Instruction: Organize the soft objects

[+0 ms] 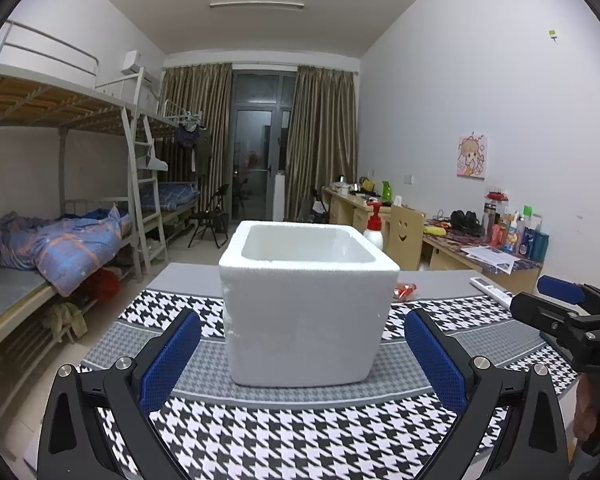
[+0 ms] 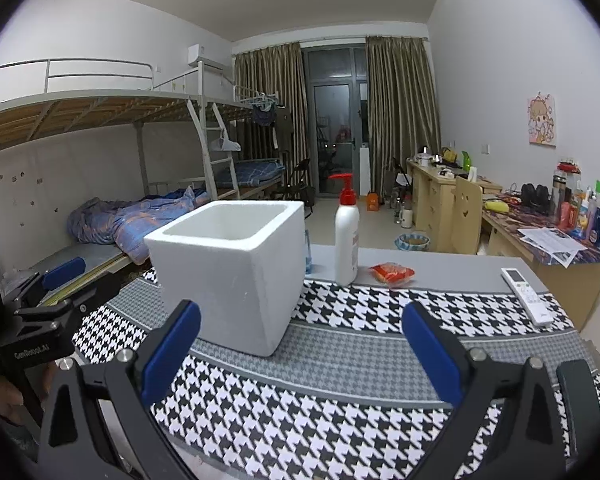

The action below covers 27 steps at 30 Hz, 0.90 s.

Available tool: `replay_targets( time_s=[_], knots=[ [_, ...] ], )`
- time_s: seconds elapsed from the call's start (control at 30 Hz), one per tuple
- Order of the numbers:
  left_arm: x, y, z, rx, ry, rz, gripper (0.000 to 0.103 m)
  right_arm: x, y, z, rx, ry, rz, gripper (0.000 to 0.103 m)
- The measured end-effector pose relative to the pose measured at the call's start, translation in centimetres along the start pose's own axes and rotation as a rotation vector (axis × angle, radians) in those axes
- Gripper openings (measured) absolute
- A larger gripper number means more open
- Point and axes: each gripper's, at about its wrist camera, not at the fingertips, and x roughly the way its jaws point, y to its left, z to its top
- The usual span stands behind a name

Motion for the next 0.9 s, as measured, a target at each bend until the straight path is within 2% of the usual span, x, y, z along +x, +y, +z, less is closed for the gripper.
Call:
replay_targets(
  time_s=[0.43, 0.9],
  knots=[
    [-3.2, -1.1, -0.9, 0.015, -0.009, 0.006, 0.102, -3.8, 1.2, -1.5, 0.016, -0.031, 0.008, 0.102],
    [-6.8, -1.6, -2.2, 0.016, -0.058, 0.04, 0.102, -6.7, 2.5, -3.0, 0.006, -0.065, 0.019, 0.102]
  ],
)
